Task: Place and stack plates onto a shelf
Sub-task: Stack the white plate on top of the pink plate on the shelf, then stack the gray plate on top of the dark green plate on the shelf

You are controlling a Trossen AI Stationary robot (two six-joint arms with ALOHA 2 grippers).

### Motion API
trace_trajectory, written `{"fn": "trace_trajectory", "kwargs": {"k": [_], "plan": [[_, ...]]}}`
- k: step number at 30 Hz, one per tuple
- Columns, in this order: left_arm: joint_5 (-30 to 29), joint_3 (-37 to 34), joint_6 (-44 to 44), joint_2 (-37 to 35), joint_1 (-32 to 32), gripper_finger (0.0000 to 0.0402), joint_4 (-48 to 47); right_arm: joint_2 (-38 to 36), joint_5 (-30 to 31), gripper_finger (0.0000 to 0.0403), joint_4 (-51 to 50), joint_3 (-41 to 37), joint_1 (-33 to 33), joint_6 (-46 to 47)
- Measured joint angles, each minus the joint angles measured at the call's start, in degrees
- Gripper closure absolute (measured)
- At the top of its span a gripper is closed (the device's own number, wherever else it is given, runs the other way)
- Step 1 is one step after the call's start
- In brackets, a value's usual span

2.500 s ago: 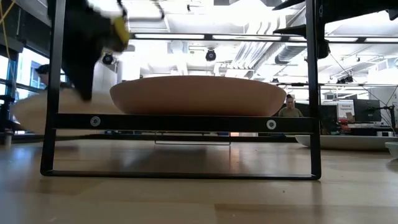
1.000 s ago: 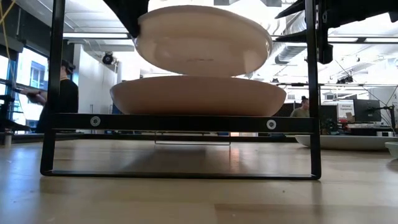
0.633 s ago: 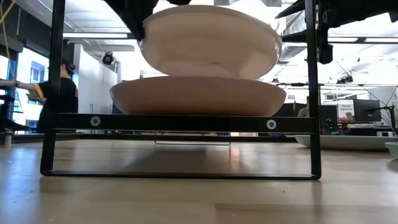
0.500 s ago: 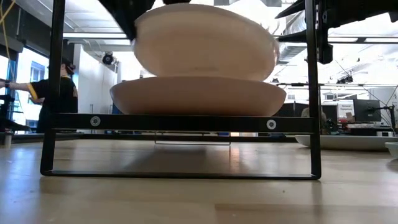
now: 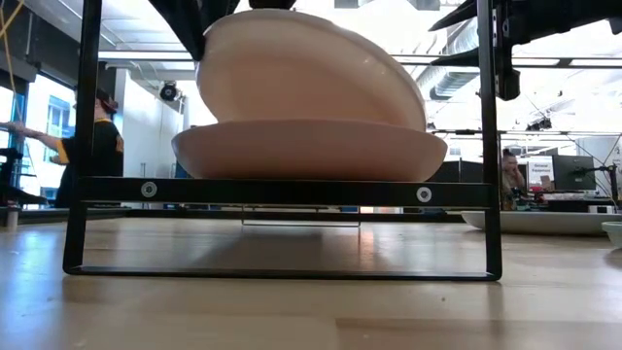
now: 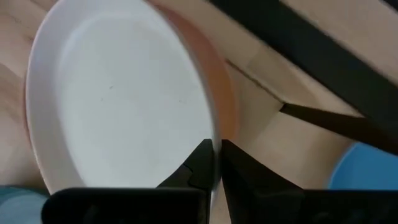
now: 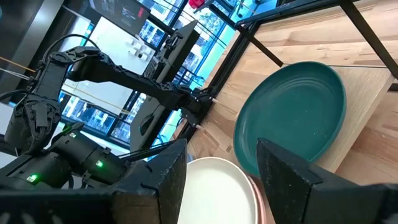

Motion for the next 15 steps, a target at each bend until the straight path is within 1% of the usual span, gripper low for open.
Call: {"fn": "trace_trajectory", "kwargs": {"k": [3, 6, 13, 15], "plan": [[2.1, 0.0, -0.2, 0.0, 0.0, 0.0381, 0.0, 0.0, 0.0, 0.0228, 0.0, 0.0, 0.0, 0.0], [2.5, 0.0, -1.0, 0.0, 0.0, 0.0367, 0.0, 0.0, 0.0, 0.0228, 0.0, 0.0, 0.0, 0.1], [2.4, 0.0, -1.5, 0.0, 0.0, 0.0310, 1.2, 0.0, 0.0, 0.0228, 0.0, 0.0, 0.0, 0.7], [1.4, 0.8, -2.2, 0.0, 0.0, 0.0293, 0.7, 0.0, -0.1, 0.0228, 0.0, 0.0, 0.0, 1.2]]}}
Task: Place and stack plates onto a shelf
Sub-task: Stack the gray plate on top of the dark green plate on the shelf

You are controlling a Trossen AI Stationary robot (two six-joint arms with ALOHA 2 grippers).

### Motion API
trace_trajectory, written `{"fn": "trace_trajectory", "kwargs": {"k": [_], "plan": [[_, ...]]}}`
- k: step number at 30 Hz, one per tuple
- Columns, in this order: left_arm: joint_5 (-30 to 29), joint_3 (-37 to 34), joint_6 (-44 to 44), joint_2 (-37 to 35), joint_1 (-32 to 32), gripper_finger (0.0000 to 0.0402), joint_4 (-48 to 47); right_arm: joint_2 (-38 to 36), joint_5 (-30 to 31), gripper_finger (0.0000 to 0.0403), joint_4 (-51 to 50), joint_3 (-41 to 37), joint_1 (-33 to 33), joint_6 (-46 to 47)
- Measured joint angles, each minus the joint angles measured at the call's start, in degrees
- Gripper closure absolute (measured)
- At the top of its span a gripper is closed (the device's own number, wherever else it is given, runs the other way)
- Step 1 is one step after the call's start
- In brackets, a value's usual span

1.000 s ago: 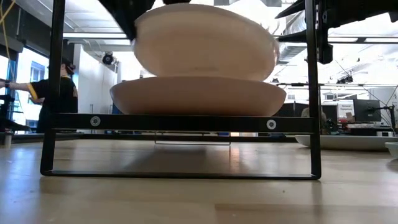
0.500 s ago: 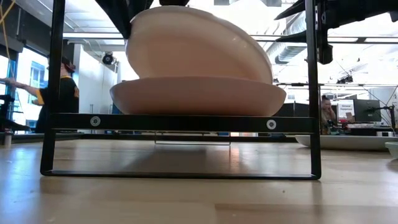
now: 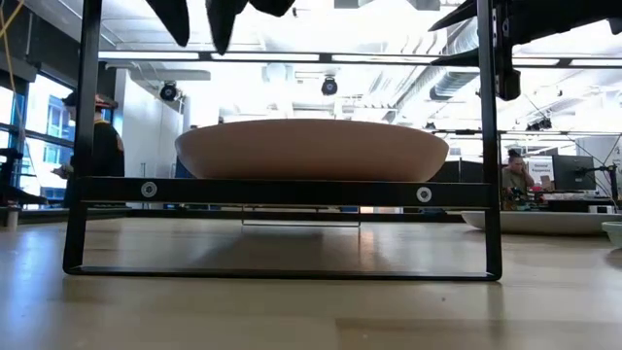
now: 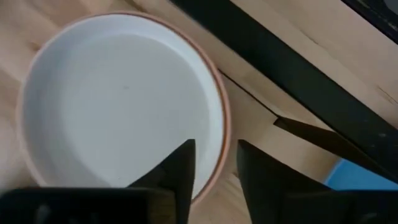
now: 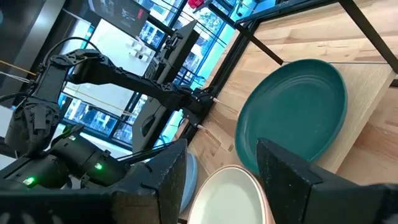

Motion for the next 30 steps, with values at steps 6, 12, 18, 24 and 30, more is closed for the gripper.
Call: {"fn": "trace_trajectory", "kwargs": {"k": [6, 12, 18, 24, 30], "plan": [[-4.0, 5.5, -8.0, -1.5, 2.3, 0.0259, -8.0, 0.0, -0.8, 0.0228, 1.8, 0.0, 0.0, 3.2], [-0.8, 3.1, -27.2, -12.7, 7.9, 0.0255, 0.3, 0.0, -2.9, 0.0228, 5.5, 0.0, 0.0, 0.1], [-5.2, -14.5, -37.0, -30.2, 9.5, 0.0258, 33.2, 0.0, -2.9, 0.0228, 6.2, 0.0, 0.0, -0.7], [-14.0, -37.9, -46.0, -42.8, 9.2, 0.0259, 62.3, 0.0, -2.9, 0.0228, 7.0, 0.0, 0.0, -1.8], [-14.6, -50.7, -52.4, -46.3, 9.2, 0.0259, 79.2, 0.0, -2.6, 0.0228, 8.0, 0.0, 0.0, -3.9]]}}
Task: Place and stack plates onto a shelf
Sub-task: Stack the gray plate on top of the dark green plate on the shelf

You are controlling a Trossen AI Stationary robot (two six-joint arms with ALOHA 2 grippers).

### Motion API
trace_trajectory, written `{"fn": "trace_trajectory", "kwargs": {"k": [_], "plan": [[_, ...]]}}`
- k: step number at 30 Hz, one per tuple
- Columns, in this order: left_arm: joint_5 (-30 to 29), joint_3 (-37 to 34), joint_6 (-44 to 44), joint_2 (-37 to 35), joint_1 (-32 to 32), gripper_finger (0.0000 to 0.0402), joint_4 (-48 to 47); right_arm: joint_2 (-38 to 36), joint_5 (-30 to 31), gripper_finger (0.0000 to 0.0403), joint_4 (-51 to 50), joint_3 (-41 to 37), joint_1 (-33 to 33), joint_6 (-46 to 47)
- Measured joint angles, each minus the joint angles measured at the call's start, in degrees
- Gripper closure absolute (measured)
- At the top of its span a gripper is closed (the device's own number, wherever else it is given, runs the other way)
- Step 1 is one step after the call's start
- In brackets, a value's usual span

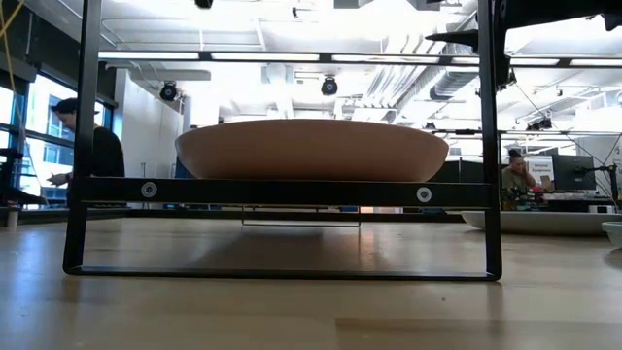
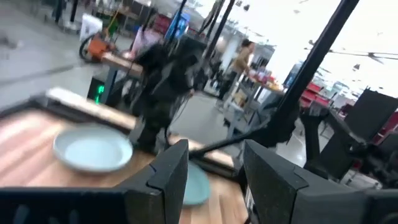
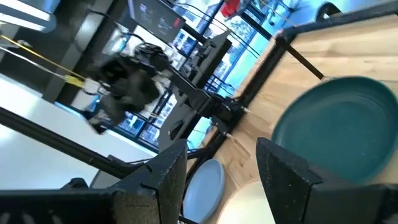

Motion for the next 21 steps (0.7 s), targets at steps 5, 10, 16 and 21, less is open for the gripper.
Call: {"fn": "trace_trajectory", "kwargs": {"k": [5, 10, 16, 21], "plan": [[-1.0, -2.6, -1.8, -0.1, 0.1, 0.0259, 0.3, 0.0, 0.2, 0.0228, 1.4, 0.0, 0.0, -2.8], [-1.1, -2.5, -1.6, 0.1, 0.2, 0.0259, 2.5, 0.0, 0.2, 0.0228, 1.7, 0.0, 0.0, -4.0], [-1.3, -2.5, -0.8, 0.1, 0.2, 0.0259, 3.6, 0.0, 0.2, 0.0228, 2.8, 0.0, 0.0, 0.4], [-3.1, -2.5, -0.8, 0.1, 0.2, 0.0259, 3.6, 1.4, 0.4, 0.0228, -3.9, 3.9, -0.2, 0.7]]}}
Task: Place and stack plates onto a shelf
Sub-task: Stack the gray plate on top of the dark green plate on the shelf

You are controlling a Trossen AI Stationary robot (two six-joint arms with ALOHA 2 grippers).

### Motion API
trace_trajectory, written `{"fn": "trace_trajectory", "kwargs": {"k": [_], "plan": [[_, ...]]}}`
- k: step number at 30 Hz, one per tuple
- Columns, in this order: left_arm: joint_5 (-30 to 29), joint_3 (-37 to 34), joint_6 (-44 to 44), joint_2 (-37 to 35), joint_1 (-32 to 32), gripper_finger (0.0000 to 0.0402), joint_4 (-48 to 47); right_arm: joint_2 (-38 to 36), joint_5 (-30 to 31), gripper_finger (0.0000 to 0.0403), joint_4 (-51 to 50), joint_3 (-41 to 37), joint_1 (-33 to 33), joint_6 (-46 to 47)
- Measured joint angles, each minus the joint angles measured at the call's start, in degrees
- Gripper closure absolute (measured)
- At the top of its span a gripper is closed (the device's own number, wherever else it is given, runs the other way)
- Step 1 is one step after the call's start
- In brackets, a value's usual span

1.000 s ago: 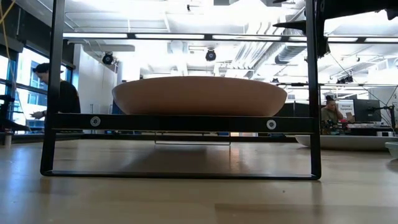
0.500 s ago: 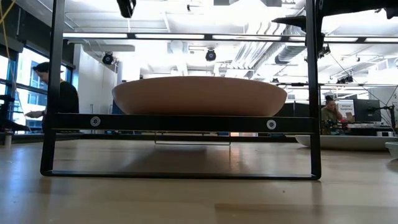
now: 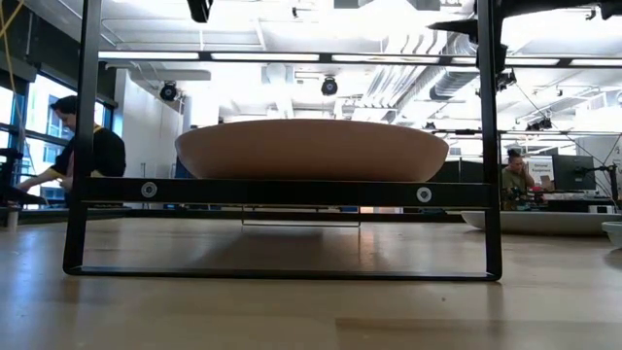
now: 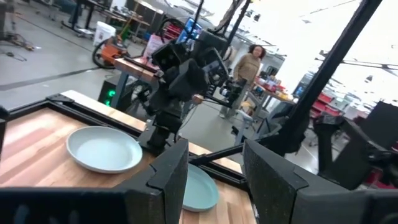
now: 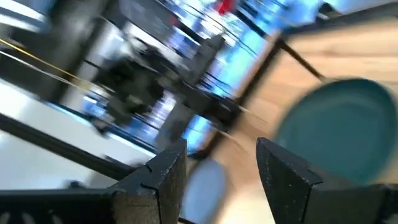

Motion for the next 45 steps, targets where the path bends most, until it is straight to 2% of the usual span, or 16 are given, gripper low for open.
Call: {"fn": "trace_trajectory", "kwargs": {"k": [3, 8, 11, 16, 23, 33, 37, 42, 45], "plan": [[-0.5, 0.0, 0.1, 0.0, 0.0, 0.0259, 0.0, 2.8, 0.1, 0.0228, -14.4, 4.6, -0.9, 0.4], [-0.7, 0.0, 0.1, 0.0, 0.0, 0.0259, 0.0, 9.5, -1.5, 0.0228, -42.2, 10.2, -3.1, 6.8], [-0.8, 0.0, 0.1, 0.0, 0.0, 0.0259, 0.0, 13.7, -4.6, 0.0228, -50.6, 10.3, -4.5, 9.8], [-0.8, 0.0, 0.1, 0.0, 0.0, 0.0259, -0.1, 20.3, -8.4, 0.0228, -53.8, 7.9, -6.2, 10.6], [-0.8, 0.0, 0.1, 0.0, 0.0, 0.0259, -0.3, 26.7, -6.3, 0.0228, -57.6, 7.8, -9.0, 7.2], [-0.8, 0.0, 0.1, 0.0, 0.0, 0.0259, -0.5, 34.1, -6.8, 0.0236, -56.6, 7.8, -9.4, 2.4], [-0.8, 0.0, 0.1, 0.0, 0.0, 0.0259, -0.5, 37.0, -6.8, 0.0279, -56.8, 7.8, -9.4, 1.9], [-0.8, 0.0, 0.1, 0.0, 0.0, 0.0259, -0.5, 38.6, -6.5, 0.0375, -57.0, 7.9, -9.3, 1.3], [-0.8, 0.0, 0.1, 0.0, 0.0, 0.0259, -0.5, 38.2, -6.2, 0.0390, -57.8, 8.0, -9.3, -0.1]]}}
